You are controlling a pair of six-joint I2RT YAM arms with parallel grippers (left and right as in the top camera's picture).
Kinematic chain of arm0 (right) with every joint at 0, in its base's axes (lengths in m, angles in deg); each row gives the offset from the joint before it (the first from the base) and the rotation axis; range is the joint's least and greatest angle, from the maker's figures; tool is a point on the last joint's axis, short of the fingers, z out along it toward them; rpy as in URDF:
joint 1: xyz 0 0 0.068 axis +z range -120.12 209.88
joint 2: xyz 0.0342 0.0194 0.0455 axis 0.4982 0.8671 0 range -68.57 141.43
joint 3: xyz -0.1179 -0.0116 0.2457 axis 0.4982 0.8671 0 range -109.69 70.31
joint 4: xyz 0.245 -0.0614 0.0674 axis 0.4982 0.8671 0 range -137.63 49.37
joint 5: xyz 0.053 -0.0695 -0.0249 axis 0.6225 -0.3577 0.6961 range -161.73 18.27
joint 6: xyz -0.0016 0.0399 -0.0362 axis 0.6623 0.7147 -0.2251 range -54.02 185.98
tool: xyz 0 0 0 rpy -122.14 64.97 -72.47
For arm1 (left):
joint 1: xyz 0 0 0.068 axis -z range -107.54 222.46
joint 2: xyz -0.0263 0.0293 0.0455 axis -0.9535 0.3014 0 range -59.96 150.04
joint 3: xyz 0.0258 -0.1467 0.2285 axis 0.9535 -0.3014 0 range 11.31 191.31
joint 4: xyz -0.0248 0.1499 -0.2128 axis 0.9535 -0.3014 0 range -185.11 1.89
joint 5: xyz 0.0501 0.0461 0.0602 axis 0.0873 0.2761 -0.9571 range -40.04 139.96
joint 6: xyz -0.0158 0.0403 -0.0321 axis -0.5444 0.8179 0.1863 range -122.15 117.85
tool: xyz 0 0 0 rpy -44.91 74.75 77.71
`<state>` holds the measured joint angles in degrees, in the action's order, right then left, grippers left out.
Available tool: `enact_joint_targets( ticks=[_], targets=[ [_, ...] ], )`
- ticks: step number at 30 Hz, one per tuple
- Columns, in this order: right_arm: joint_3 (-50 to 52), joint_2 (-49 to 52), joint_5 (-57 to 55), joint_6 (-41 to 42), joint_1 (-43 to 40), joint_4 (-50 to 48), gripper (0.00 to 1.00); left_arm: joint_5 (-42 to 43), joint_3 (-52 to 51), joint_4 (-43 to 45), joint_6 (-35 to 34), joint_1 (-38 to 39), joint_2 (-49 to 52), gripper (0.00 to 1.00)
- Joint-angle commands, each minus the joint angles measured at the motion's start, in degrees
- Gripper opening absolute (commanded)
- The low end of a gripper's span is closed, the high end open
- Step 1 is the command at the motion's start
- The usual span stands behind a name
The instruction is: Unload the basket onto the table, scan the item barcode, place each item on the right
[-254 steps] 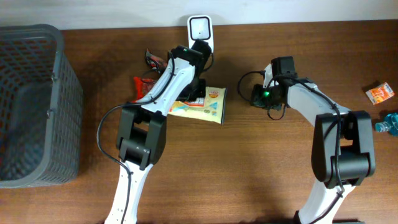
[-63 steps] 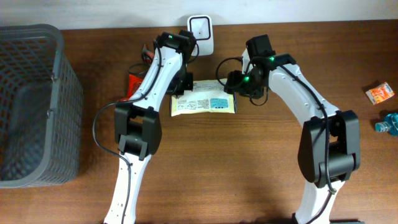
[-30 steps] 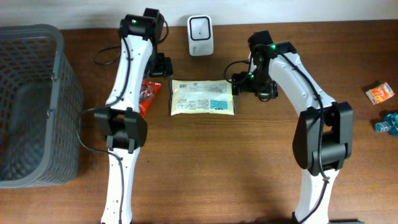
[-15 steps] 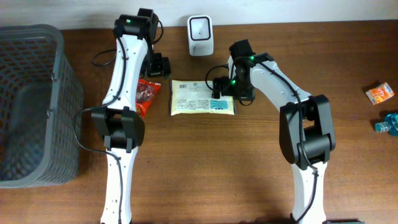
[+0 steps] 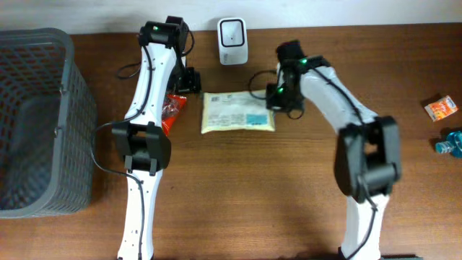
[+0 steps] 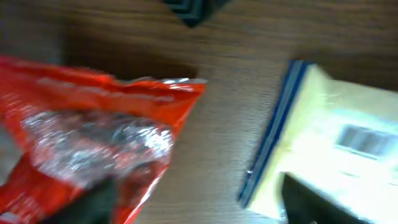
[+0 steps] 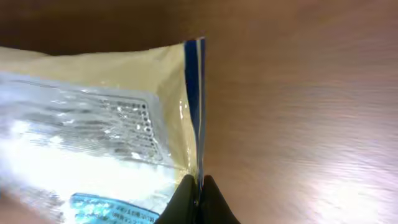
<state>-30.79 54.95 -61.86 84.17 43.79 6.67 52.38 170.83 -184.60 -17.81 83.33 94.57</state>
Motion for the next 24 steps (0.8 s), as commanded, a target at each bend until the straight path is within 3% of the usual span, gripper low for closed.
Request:
enact_joint_targets(
  ticks=[1, 2, 4, 8, 14, 17, 19, 21, 22, 23, 24],
  targets=[
    [-0.3, -13.8, -10.0, -2.3, 0.9, 1.5, 0.04, 7.3, -0.2, 0.2, 2.6, 0.4, 2.1, 0.50],
    [-0.3, -15.8, -10.4, -2.3, 1.3, 1.9, 0.04, 10.5, -0.2, 0.3, 3.8, 0.5, 2.3, 0.43],
    [-0.3, -18.6, -10.6, -2.3, 1.8, 2.3, 0.04, 17.7, -0.2, 0.7, 10.0, 1.3, 2.5, 0.49],
    [-0.3, -21.1, -22.5, -2.3, 1.9, 4.7, 0.04, 17.0, -0.2, 0.8, 10.6, 2.6, 2.8, 0.61],
    [-0.7, -21.1, -46.2, -2.3, 2.1, 7.2, 0.04, 15.1, -0.2, 2.0, 10.6, 2.6, 3.1, 0.62],
    [-1.6, -21.1, -52.2, -2.9, 4.0, 7.3, 0.04, 15.2, -0.2, 2.5, 10.6, 2.6, 3.1, 0.62],
    [-1.6, -21.0, -51.4, -3.2, 6.3, 7.6, 0.04, 15.1, -0.2, 2.8, 10.6, 2.6, 3.1, 0.64],
    [-0.9, -20.5, -39.5, -3.2, 6.3, 7.9, 0.08, 15.2, -0.2, 2.2, 10.6, 2.6, 3.1, 0.67],
    [-0.7, -20.1, -36.4, -3.2, 5.7, 7.9, 0.19, 15.3, -0.2, 2.1, 10.6, 2.6, 3.1, 0.69],
    [-0.7, -19.3, -32.9, -3.2, 4.6, 8.0, 0.45, 16.1, -0.2, 1.9, 10.6, 2.7, 3.1, 0.71],
    [-0.7, -18.4, -28.0, -3.2, 2.9, 7.9, 0.95, 18.0, -0.2, 1.9, 10.7, 2.9, 3.1, 0.73]
  ],
)
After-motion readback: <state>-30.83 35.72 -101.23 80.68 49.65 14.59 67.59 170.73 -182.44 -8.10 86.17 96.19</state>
